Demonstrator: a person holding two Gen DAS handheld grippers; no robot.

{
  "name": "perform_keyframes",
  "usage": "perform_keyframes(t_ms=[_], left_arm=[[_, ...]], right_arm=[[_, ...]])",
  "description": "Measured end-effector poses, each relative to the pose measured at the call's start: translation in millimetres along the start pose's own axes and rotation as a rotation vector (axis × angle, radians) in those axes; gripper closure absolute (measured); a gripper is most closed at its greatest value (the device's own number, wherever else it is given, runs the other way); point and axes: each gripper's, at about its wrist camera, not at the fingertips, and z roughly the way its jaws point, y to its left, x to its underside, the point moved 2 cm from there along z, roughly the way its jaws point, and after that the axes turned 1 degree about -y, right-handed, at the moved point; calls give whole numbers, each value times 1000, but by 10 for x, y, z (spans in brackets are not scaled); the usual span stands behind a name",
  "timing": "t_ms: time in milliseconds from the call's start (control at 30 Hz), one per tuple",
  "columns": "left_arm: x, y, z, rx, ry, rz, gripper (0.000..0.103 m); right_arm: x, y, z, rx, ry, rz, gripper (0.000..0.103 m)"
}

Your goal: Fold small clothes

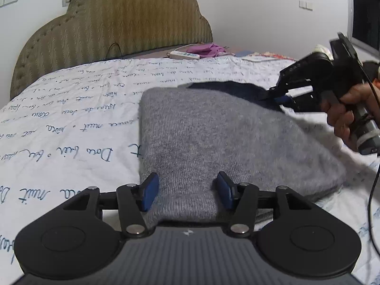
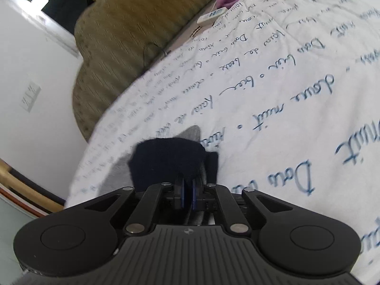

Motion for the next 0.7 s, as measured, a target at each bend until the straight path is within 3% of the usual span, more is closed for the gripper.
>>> perform_keyframes(t_ms=[33,100,133,167,267,367,400,433,467,567,700], left_arm=[[-31,25,-63,5,-9,-13,48],[-64,128,-222,2,-47,-60,37],[-87,216,-287,2,-64,-96,23],[-119,318,-318,12,-75,-146,18],[-279,612,-121,55,-39,-318,18],[-434,764,268,105,34,-456,19],[-471,769,395,138,77,-496,21],[-484,752,501,191,106,-527,32],[-475,723,600,214,139,-549,43],[-415,734,760,212,192,-604,67],[-344,697,776,206,178,-576,70]], right_arm=[[5,13,-56,2,-8,22,71],[64,83,-260,-17,-26,29,57],[126,124,-385,-44,-29,6,52],[201,150,-476,-68,-17,-20,44],[403,129,-577,-42,48,-53,43],[497,139,-415,-9,103,-51,44],[514,155,-366,-22,117,-41,48],[548,177,-314,-39,129,-32,52],[558,174,-254,-31,138,-24,70],[571,105,-226,-43,147,-19,81],[584,39,-331,-39,141,-49,86]])
